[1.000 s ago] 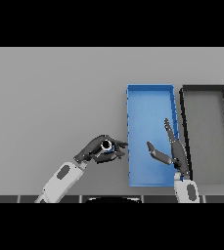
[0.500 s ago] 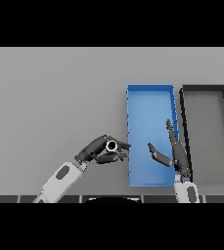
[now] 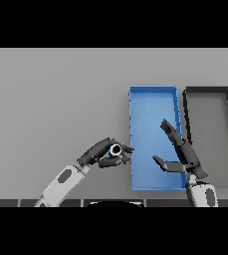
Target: Pick up the blue pipe and place it into the blue bin.
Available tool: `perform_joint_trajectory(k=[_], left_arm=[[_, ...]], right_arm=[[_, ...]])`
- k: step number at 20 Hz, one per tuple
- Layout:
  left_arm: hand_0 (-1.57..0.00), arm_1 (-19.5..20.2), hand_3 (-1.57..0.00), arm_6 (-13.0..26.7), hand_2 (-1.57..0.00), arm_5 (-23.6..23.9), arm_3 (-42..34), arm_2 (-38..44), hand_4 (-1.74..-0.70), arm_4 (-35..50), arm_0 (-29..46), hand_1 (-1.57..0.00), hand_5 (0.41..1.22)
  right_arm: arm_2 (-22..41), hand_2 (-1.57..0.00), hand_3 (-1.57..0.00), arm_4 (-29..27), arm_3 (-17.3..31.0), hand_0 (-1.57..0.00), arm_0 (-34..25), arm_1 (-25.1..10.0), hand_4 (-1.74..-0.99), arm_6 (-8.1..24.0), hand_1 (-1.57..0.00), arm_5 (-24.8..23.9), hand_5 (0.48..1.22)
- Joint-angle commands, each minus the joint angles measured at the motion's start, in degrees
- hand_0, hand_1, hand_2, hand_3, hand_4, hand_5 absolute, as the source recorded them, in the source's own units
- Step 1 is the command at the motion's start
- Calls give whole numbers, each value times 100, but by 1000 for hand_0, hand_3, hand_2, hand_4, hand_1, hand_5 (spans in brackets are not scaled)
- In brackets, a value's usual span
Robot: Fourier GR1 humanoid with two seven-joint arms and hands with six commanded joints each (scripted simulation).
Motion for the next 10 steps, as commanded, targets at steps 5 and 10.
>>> perform_joint_trajectory(k=[5,10], left_arm=[[-1571,20,-1487,-42,-1571,-55,35,46,-1741,6,-63,-1571,1221],[-1571,22,-1486,20,-1571,-94,38,56,-1741,4,-72,-1571,1221]], right_arm=[[542,1,1,-613,-598,1,-845,-440,-1306,1307,1,411,502],[1047,1,1,-440,-506,1,-1746,-458,-1294,1723,1,729,523]])
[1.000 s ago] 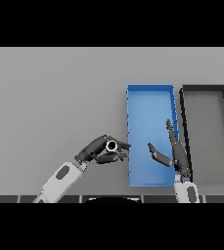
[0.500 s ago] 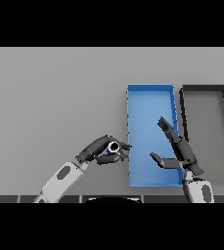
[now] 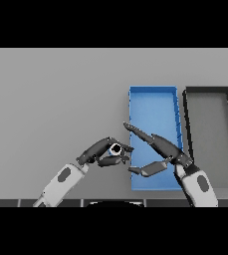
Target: Pick up the blue pipe and place it into the blue bin.
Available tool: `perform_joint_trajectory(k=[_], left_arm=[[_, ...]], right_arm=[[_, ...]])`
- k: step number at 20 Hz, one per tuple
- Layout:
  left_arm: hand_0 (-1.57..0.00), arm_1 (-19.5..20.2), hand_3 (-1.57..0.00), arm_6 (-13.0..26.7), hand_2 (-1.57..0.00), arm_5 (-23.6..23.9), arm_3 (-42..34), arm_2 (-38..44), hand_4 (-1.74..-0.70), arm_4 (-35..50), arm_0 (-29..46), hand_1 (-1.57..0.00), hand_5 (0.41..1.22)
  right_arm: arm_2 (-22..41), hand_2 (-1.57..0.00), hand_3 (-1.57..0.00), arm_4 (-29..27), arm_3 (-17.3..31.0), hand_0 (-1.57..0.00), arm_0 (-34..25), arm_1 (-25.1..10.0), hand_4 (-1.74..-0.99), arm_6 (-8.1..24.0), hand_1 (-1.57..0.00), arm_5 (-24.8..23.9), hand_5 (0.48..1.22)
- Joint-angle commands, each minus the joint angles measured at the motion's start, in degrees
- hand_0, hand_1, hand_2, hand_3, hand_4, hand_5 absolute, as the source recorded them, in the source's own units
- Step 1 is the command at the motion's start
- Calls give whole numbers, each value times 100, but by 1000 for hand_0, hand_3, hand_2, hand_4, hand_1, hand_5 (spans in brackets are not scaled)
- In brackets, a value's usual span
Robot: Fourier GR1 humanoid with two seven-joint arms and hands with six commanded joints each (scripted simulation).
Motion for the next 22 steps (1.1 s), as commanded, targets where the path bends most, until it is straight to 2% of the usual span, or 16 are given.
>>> perform_joint_trajectory(k=[1,3,6,10,11,12,13,14,15,16,17,18,19,20,22], left_arm=[[-1571,-12,-1486,-29,-1571,-4,-1,-4,-1741,-2,11,-1571,1221],[-1571,4,-1502,-63,-1571,-86,-60,51,-1741,116,-34,-1571,1221],[-1571,-24,-1532,-135,-1571,-208,50,24,-1741,139,-33,-1571,1221],[-1571,15,-1540,-83,-1571,-130,24,-7,-1740,-59,-54,-1571,1221],[-1571,79,-1535,-131,-1571,-210,-9,-4,-1737,25,62,-1571,1221],[-1571,50,-1484,-74,-1571,-279,-9,12,-1736,134,46,-1571,1221],[-1394,59,-1288,-102,-1320,-204,25,-45,-1737,-100,-32,-1326,1221],[-1182,245,-1030,184,-1063,-273,-20,-118,-1682,-267,-108,-1078,1221],[-991,308,-824,562,-850,-362,-56,-190,-1552,-327,-180,-878,1221],[-818,332,-659,653,-680,-344,-116,-186,-1480,-405,-111,-706,1221],[-776,233,-583,611,-686,-288,-106,-136,-1533,-437,-71,-706,1221],[-935,149,-781,520,-863,-207,-13,-103,-1574,-559,-79,-879,1221],[-1063,73,-939,570,-969,-214,-29,-21,-1607,-479,-76,-1017,1221],[-1164,29,-1065,439,-1051,-257,17,21,-1634,-410,-43,-1128,1221],[-1311,-128,-1247,326,-1186,-294,12,111,-1673,-301,75,-1287,1221]], right_arm=[[90,1,1,1,124,1,-114,49,-1276,106,1,69,527],[330,1,1,101,252,1,-347,239,-1241,233,1,130,530],[534,1,1,57,413,1,-735,453,-1227,498,1,169,532],[643,1,1,159,927,1,-1255,773,-1218,563,1,261,508],[627,-29,-2,101,960,1,-1351,788,-1222,506,-12,306,506],[624,-102,-46,54,1115,-53,-1550,882,-1245,609,-84,307,506],[676,-237,-161,21,1199,-181,-1658,951,-1294,680,-225,364,509],[719,-379,-296,35,1264,-345,-1715,964,-1335,733,-375,430,507],[760,-531,-440,78,1372,-527,-1847,1043,-1362,780,-534,453,508],[779,-739,-635,62,1422,-718,-1884,1050,-1430,695,-699,551,522],[810,-905,-768,-2,1480,-888,-1902,1115,-1486,568,-873,566,550],[862,-1038,-868,-203,1489,-1025,-1869,1127,-1530,603,-1013,636,606],[892,-1145,-957,-377,1468,-1134,-1831,1126,-1562,561,-1124,608,666],[918,-1230,-1080,-516,1497,-1221,-1868,1139,-1526,667,-1214,559,728],[941,-1353,-1257,-628,1563,-1347,-1810,1156,-1469,348,-1342,440,905]])
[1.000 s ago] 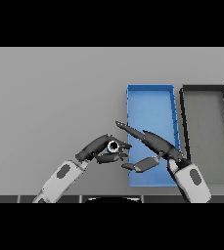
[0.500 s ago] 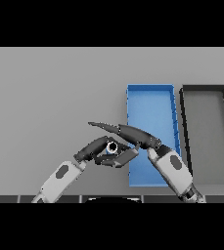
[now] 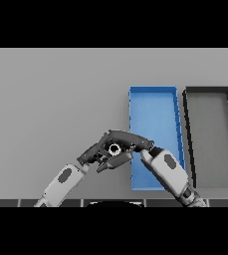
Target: Pick up the blue pipe and place it into the blue bin.
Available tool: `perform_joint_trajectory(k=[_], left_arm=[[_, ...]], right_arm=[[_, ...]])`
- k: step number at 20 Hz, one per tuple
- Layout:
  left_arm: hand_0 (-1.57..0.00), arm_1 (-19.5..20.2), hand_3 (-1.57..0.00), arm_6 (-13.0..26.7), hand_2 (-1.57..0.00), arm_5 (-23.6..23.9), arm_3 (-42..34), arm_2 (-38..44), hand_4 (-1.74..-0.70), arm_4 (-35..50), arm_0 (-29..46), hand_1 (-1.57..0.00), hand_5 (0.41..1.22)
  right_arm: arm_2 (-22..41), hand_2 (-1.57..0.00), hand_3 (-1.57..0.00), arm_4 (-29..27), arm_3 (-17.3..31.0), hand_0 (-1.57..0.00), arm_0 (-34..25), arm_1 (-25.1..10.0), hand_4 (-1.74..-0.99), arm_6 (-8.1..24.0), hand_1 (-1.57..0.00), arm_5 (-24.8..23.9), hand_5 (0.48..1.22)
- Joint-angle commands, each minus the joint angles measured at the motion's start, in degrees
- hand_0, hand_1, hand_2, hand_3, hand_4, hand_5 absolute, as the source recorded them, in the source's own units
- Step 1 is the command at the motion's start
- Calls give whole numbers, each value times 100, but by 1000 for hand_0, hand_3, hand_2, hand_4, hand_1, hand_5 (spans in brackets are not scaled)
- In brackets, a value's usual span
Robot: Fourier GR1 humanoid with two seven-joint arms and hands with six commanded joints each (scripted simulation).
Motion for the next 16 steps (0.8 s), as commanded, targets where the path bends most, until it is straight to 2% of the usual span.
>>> perform_joint_trajectory(k=[1,2,3,5,6,7,8,9,10,12,13,14,16], left_arm=[[-1363,-47,-1312,-230,-1254,-29,14,66,-1686,45,66,-1344,1221],[-1404,-105,-1364,-225,-1310,-55,-26,76,-1697,61,70,-1390,1221],[-1438,-104,-1405,-83,-1348,-60,-34,113,-1706,61,47,-1426,1221],[-1486,-103,-1465,92,-1390,-130,-85,214,-1719,132,37,-1478,1221],[-1503,-122,-1486,-23,-1401,-150,-75,213,-1723,148,57,-1497,1221],[-1516,-126,-1503,-79,-1388,-198,-83,235,-1727,207,64,-1512,1221],[-1435,-51,-1333,-121,-1221,-184,-115,282,-1648,132,28,-1354,1221],[-1157,96,-1066,-337,-977,-221,-164,220,-1535,-72,60,-1083,1221],[-925,189,-853,-312,-781,-312,-167,183,-1415,-274,42,-866,1221],[-592,278,-546,-369,-500,-520,-119,106,-1216,-548,-12,-554,1221],[-473,279,-436,-415,-399,-546,-79,107,-1143,-673,-28,-443,1187],[-378,253,-349,-398,-319,-527,-93,101,-1088,-750,-39,-354,1113],[-242,328,-223,-484,-204,-490,-52,125,-999,-833,-2,-226,930]], right_arm=[[41,-1396,-1320,99,-38,-1392,34,-49,-1452,-198,-1388,-21,968],[110,-1431,-1370,333,-68,-1428,-42,-128,-1441,-465,-1425,-28,1019],[135,-1459,-1410,449,-47,-1456,-97,-236,-1447,-584,-1454,-43,1059],[277,-1500,-1468,436,-59,-1498,-116,-347,-1465,-726,-1496,-177,1118],[285,-1514,-1489,290,-95,-1512,-151,-381,-1470,-661,-1511,-260,1138],[336,-1525,-1505,256,-114,-1524,-143,-411,-1475,-743,-1523,-351,1155],[332,-1534,-1518,121,-105,-1533,-164,-461,-1480,-767,-1533,-460,1168],[334,-1542,-1529,-115,-144,-1541,-164,-516,-1483,-649,-1540,-528,1179],[376,-1548,-1537,-137,-116,-1547,-128,-573,-1487,-671,-1546,-532,1187],[440,-1556,-1549,-90,-166,-1556,-186,-615,-1490,-452,-1555,-572,1199],[467,-1559,-1554,-58,-176,-1559,-187,-593,-1491,-418,-1558,-587,1204],[423,-1561,-1557,-115,-170,-1561,-219,-618,-1492,-384,-1561,-583,1207],[435,-1565,-1562,-98,-128,-1565,-272,-559,-1494,-517,-1565,-583,1212]])
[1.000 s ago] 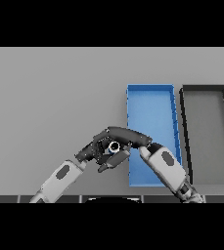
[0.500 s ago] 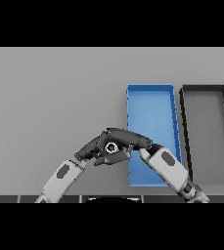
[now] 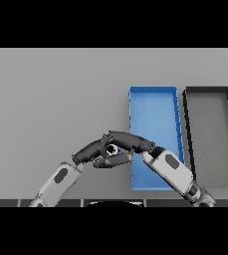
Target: Pick up the blue pipe and place it into the blue bin.
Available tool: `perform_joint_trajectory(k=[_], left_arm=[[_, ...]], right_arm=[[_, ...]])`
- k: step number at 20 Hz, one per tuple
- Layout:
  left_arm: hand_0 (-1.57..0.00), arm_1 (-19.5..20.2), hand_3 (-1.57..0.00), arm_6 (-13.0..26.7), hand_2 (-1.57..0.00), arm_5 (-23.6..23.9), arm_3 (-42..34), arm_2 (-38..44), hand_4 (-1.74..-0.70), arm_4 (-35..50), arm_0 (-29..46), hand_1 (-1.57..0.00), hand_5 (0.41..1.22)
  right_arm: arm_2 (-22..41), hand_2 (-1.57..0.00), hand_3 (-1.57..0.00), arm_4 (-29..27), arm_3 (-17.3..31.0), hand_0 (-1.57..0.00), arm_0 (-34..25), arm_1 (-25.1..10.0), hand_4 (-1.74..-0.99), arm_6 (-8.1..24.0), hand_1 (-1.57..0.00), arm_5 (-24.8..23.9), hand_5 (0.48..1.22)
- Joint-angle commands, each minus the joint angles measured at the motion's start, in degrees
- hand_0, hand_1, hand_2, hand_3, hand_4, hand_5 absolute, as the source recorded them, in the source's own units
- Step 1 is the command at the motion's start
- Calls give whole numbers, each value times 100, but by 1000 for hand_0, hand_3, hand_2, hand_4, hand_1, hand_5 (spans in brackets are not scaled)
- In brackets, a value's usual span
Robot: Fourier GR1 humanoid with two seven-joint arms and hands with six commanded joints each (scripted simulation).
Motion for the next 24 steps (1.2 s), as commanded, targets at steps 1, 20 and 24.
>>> perform_joint_trajectory(k=[1,20,24], left_arm=[[-193,-54,-178,133,-163,45,67,19,-968,-19,-58,-181,849],[-2,-145,-2,760,-1,9,66,38,-917,192,110,-2,504],[0,-180,0,859,0,40,-6,-23,-915,148,128,0,503]], right_arm=[[36,-1566,-1564,47,-12,-1566,31,18,-1495,-15,-1566,-23,1214],[-778,-1571,-1571,-2386,-429,-1571,-960,-365,-1675,1353,-1571,-1122,1194],[-1501,-1571,-1571,-3203,-144,-1571,-1985,-794,-1714,1174,-1571,-1550,1134]])
